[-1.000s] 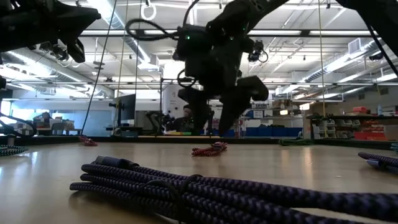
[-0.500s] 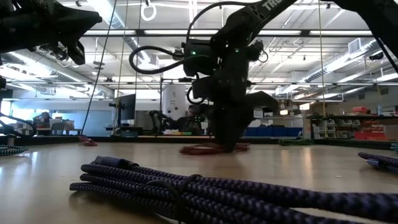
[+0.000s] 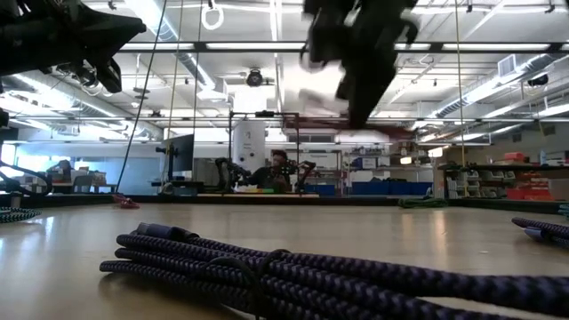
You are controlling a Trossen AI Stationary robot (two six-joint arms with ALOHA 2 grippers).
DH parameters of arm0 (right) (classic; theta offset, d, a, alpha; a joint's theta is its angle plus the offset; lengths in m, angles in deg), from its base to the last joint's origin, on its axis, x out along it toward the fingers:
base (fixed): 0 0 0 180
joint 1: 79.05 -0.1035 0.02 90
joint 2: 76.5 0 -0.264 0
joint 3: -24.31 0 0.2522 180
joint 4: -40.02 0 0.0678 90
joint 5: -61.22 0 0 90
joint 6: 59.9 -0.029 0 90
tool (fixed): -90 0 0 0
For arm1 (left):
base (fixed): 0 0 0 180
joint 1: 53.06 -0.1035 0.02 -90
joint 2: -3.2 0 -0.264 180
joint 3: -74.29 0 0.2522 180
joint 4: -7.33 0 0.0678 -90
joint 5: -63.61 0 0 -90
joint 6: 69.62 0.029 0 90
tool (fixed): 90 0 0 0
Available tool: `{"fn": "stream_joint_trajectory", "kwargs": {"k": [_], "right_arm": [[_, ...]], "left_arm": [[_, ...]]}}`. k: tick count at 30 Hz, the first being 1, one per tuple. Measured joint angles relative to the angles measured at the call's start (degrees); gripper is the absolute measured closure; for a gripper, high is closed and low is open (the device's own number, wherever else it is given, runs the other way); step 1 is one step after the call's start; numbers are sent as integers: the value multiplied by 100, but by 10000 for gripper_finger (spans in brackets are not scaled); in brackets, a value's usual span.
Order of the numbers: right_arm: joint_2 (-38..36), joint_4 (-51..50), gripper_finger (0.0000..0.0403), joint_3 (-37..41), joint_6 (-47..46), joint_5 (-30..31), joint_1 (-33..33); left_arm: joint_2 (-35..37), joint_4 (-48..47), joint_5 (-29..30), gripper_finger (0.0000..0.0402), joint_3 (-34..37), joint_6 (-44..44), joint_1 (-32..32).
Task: Pick and place USB-C Cables
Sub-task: Put the right pink USB cable into the white bin
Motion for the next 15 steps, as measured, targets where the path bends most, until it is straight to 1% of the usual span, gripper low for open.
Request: {"fn": "stream_joint_trajectory", "kwargs": {"k": [3, 7, 10, 15], "right_arm": [[-710, -42, 386, 267, -996, -17, -534], [-1399, -199, 386, 670, -2285, -86, -1491], [-1775, -241, 386, 894, -3072, -436, -2338], [-1984, -193, 387, 1143, -4585, -1177, -3694]], "left_arm": [[0, -3, 1, 384, 0, 0, 1], [0, -10, 1, 387, 0, 0, 0], [0, -11, 1, 384, 0, -2, 1], [0, -14, 1, 383, -1, -2, 1]]}}
